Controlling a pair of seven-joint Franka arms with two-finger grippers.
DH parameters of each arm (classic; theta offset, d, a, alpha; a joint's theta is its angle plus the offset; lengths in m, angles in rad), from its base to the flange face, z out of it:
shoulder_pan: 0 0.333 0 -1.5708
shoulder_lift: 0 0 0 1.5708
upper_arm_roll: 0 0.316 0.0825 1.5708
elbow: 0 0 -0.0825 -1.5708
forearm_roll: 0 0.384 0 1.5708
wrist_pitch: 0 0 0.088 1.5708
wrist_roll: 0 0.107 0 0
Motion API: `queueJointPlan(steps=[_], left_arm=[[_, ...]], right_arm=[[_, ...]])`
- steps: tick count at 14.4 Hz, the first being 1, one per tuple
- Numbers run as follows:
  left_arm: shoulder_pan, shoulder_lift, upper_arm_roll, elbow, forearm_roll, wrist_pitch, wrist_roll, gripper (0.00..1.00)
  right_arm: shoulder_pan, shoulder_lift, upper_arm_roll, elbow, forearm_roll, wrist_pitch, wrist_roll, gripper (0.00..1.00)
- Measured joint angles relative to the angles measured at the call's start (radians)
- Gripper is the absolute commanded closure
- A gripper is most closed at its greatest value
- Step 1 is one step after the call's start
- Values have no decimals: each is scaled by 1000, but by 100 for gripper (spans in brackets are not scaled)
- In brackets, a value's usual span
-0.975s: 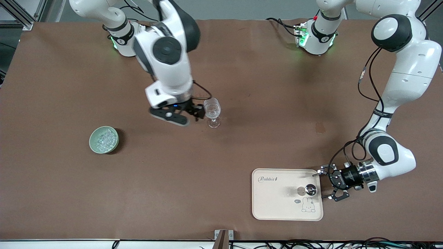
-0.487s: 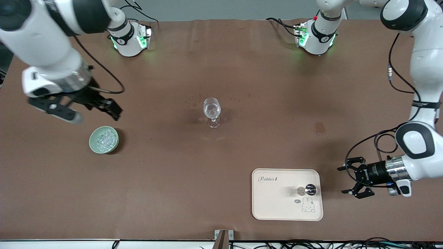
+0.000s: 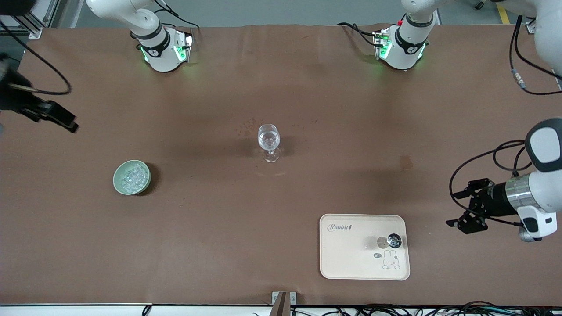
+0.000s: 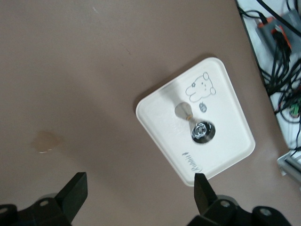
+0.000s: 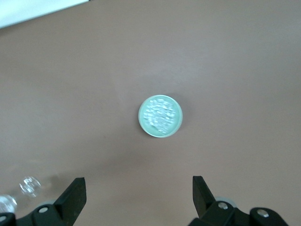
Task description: Pour wine and add ice with both arms
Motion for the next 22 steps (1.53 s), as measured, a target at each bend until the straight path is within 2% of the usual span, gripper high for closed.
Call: queueJointPlan(steps=[2,3,4,7,8,11,13,16,19,21,22], left_arm=[[-12,-63,-46,0,93,-66,40,0],[-15,-92,-62,0,126,-99,83,0],[-14,-120,-74,0,149,-131,142,0],[-7,-206,-78,0,189,-197,339,0],[-1,-233,-77,0,191,-214,406,0],[7,-305,-73,0,191,-275,539,0],[7,-347,-74,-1,191,-317,566,0],[4,-397,-79,-2,191,-374,615,0],[1,-435,-78,-5,171,-388,693,0],[-29,-460,-20,-7,94,-397,738,0],[-77,-474,54,-8,52,-400,750,0]], right_arm=[[-73,-24,11,1,1,-41,-99,0],[-128,-32,39,2,1,-54,-146,0],[-198,-35,93,3,2,-59,-180,0],[-407,-33,314,2,6,-54,-197,0],[-433,-31,348,2,10,-46,-197,0],[-453,-19,366,20,17,-34,-197,0],[-477,-2,381,45,23,-34,-198,0],[-526,12,438,57,26,-34,-200,0],[-527,13,451,61,26,-36,-200,0],[-527,13,455,64,26,-42,-201,0],[-527,13,456,66,26,-54,-201,0]])
